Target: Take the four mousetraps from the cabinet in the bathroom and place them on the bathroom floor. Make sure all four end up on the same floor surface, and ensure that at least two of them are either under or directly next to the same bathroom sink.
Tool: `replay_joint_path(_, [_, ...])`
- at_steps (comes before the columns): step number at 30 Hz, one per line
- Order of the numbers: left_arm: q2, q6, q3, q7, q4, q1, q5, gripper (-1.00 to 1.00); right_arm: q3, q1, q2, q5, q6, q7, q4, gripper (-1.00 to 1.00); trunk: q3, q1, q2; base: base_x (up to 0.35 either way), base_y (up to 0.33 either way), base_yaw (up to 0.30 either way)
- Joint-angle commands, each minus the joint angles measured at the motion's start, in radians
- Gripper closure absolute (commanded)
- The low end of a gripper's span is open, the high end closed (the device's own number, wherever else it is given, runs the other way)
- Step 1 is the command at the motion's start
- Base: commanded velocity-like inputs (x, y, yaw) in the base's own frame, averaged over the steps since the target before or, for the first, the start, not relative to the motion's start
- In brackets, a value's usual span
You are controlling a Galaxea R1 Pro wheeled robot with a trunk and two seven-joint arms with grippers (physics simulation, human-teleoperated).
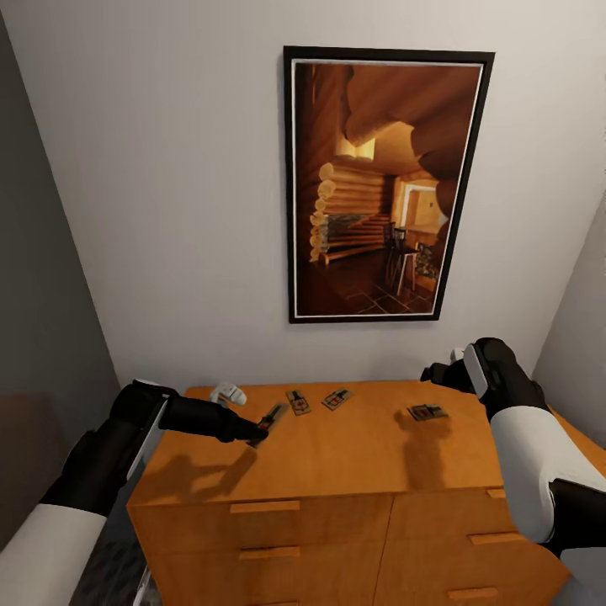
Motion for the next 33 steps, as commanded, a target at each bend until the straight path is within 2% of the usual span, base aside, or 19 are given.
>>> replay_joint_path(1, [0.000,0.005,0.000,-0.009,-0.001,-0.001,-0.012,1.00,-0.002,-0.001,0.000,0.000,0.004,-0.001,-0.001,-1.00,-0.001,0.000,-0.001,-0.010,-0.023,0.000])
replay_joint_path(18, [0.000,0.005,0.003,-0.006,-0.001,-0.001,-0.012,1.00,-0.002,-0.001,0.001,0.000,0.004,-0.001,-0.001,-1.00,-0.001,0.000,-0.001,-0.002,-0.005,0.000])
replay_joint_path(28, [0.001,0.005,0.027,-0.008,-0.004,-0.001,-0.008,1.00,-0.002,-0.001,0.002,-0.001,0.004,0.000,0.000,-1.00,-0.001,0.000,-0.001,0.000,0.000,0.000])
replay_joint_path(33, [0.000,0.005,0.052,-0.008,-0.014,-0.001,-0.007,1.00,-0.002,-0.002,0.007,-0.001,0.004,0.000,0.017,-1.00,-0.001,0.000,-0.001,0.000,0.000,0.000])
